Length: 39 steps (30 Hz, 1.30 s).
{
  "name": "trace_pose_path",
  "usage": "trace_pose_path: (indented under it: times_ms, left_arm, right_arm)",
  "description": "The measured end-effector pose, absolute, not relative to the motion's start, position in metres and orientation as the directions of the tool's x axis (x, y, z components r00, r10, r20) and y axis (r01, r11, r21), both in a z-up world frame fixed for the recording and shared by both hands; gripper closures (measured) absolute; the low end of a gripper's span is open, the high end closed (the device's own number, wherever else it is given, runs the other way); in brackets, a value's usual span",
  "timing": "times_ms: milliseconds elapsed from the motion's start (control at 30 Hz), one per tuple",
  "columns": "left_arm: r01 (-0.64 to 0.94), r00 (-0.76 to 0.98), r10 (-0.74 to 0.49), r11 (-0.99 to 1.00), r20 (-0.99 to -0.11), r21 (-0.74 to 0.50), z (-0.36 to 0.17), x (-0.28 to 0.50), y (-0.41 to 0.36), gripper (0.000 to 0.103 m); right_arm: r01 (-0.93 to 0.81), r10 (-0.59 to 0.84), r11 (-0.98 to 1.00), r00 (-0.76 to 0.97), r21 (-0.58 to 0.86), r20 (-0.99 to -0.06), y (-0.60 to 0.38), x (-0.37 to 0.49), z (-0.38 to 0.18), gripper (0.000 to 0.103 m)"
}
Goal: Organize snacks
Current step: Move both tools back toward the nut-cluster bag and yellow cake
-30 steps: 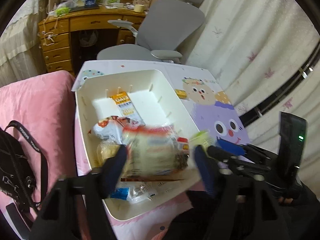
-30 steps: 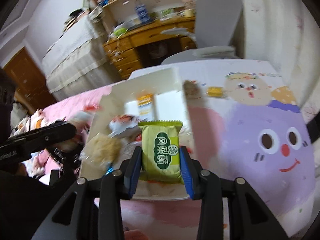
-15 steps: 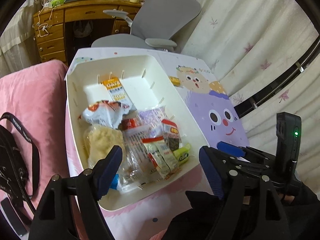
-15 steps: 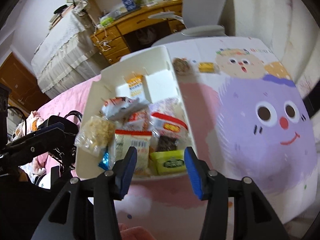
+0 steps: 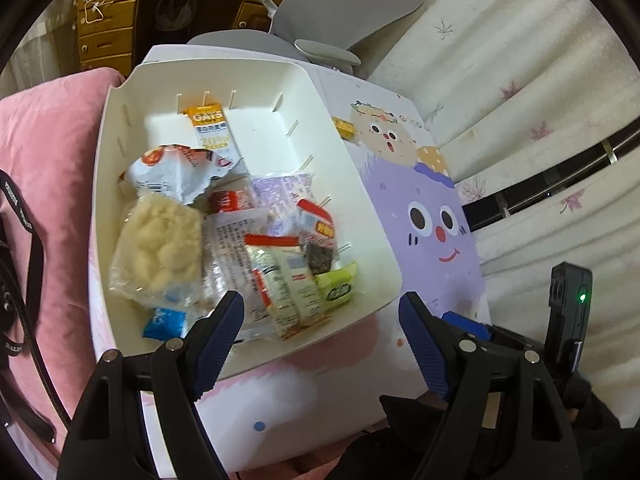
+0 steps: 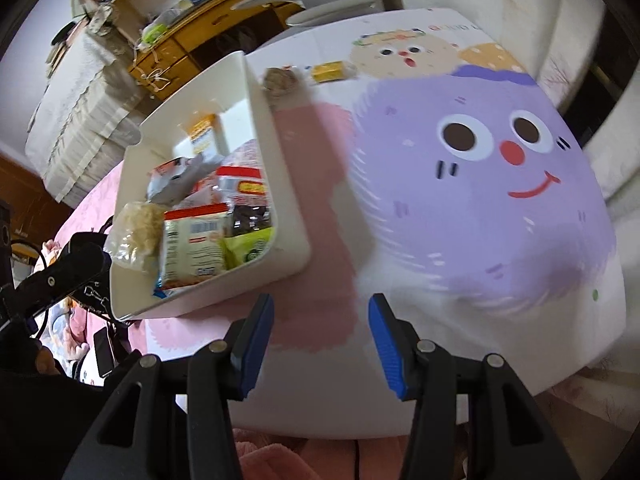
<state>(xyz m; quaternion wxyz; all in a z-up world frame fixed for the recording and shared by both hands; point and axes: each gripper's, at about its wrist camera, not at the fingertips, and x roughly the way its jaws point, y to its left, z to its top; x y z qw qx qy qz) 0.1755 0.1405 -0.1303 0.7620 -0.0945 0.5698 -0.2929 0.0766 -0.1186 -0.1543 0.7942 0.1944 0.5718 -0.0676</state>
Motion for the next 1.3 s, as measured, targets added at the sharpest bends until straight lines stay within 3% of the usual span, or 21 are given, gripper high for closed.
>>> trace_pose_path:
  times_ms: [133, 433, 733, 933, 1300]
  left_arm:
    - [0.319, 0.177, -0.576, 0.8, -0.798, -0.508, -0.124, 0.185, 0.125, 0.023]
    - [0.378, 0.213, -0.541, 0.814, -0.814, -0.442, -0.087, 0.219, 0.058, 0.016]
    - [0.459, 0.182, -0.506, 0.802, -0.843, -0.382, -0.052, 0.273, -0.02, 0.016]
    - [0.455, 0.173, -0.418, 0.837, -0.892, -0.304, -0.053, 0.323, -0.049, 0.016]
    - [0.536, 0.086, -0.152, 0.84, -0.985, -0.083, -0.1, 0.412, -0.096, 0.016]
  right_arm:
    - [0.343, 0.115, 0.909, 0.337, 0.235, -0.934, -0.135, 0.076, -0.155, 0.053]
    - [0.337, 0.148, 0.899, 0.368, 0.28, -0.918, -0.188, 0.109, -0.15, 0.053]
    - [0.279, 0.187, 0.907, 0.403, 0.315, -0.896, -0.239, 0.16, -0.148, 0.053]
    - [0.203, 0.188, 0.931, 0.451, 0.305, -0.873, -0.255, 0.201, -0.148, 0.053]
    - [-0.077, 0.138, 0.99, 0.604, 0.114, -0.785, -0.237, 0.263, -0.155, 0.053]
